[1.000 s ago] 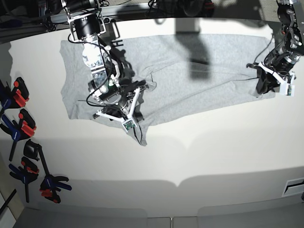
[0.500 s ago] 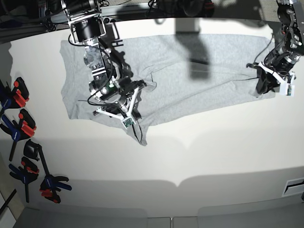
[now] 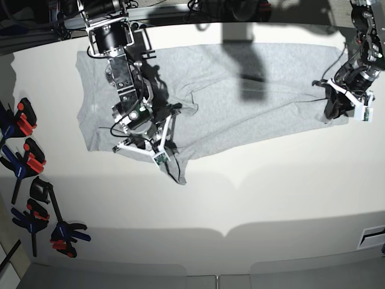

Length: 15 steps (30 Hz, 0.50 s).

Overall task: Fold the T-shirt properly
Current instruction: 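Press the right gripper on the sleeve fabric and smooth it flat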

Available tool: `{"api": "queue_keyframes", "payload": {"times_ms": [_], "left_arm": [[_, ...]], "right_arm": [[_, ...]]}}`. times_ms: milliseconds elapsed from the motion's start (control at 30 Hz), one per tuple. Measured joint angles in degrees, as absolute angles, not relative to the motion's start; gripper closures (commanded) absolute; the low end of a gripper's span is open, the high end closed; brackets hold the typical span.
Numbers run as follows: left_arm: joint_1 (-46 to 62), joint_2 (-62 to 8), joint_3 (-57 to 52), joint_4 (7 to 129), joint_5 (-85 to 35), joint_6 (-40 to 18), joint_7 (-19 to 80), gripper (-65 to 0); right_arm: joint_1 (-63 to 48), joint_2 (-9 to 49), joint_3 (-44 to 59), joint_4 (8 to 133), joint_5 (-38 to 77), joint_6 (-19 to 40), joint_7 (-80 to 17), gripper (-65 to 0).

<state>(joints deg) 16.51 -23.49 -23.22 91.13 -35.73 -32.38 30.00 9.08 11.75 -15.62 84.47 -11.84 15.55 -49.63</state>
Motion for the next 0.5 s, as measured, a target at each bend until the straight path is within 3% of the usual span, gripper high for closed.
{"api": "queue_keyframes", "payload": {"times_ms": [400, 500], "left_arm": [[16.5, -23.5, -23.2, 91.1, -35.0, -32.6, 30.0, 0.0], [16.5, -23.5, -23.2, 91.1, -34.5, -38.0, 30.0, 0.0]], "right_arm": [[8.2, 11.7, -15.6, 98.1, -11.9, 15.4, -59.9, 0.0], [5.6, 11.9, -15.6, 102.9, -12.1, 15.4, -59.9, 0.0]]}}
